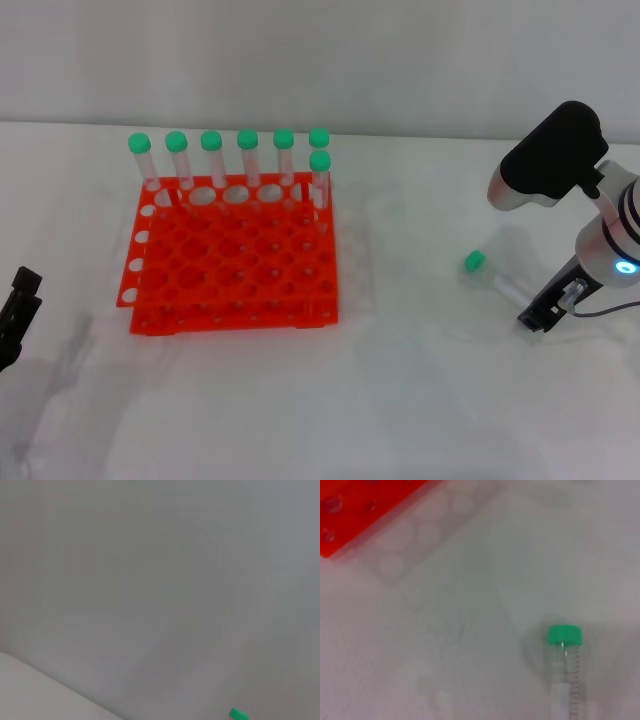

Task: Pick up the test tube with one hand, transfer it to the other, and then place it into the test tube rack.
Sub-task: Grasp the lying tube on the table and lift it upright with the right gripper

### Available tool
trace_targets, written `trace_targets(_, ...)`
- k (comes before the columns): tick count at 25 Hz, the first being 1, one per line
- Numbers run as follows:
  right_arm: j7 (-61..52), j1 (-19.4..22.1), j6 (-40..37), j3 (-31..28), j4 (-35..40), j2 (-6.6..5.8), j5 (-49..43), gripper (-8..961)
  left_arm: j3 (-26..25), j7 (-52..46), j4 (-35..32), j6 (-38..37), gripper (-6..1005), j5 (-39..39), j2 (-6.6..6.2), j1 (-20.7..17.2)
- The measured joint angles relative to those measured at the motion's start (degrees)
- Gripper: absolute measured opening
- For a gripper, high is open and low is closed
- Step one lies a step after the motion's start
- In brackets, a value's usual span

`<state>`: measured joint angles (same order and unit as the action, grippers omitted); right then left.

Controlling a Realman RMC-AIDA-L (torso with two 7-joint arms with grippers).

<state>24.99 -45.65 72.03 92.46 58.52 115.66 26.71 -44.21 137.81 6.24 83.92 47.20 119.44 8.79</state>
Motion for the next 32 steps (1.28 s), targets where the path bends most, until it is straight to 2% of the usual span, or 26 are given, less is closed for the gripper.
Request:
trace_targets(13,0.3,-1.6,0.3,-0.1,-2.7,-0.01,0.0,252,0.0,0.0,0.0,0.3,876,0.0,0.0,0.2)
trace_targets(21,0.5,-1.0,0.5,-0.5,-2.0,-0.28,0.0,197,0.0,0.0,0.1,0.3,876,0.0,0.0,0.2)
trace_targets(25,3.2,2.2,1.7,-4.5,3.9,-0.34,0.5,188,0.0,-0.1,0.1,0.9,875,0.0,0.01,0.1)
trace_targets(28,8.6,8.4,1.5,-11.3,12.9,-0.21,4.9,188,0.0,-1.4,0.1,2.3,875,-0.5,-0.03,-0.1)
trace_targets(32,19.1,17.0,-1.2,-20.6,19.2,-0.37,20.2,188,0.0,-3.1,-0.3,4.3,875,-2.7,-0.18,0.2)
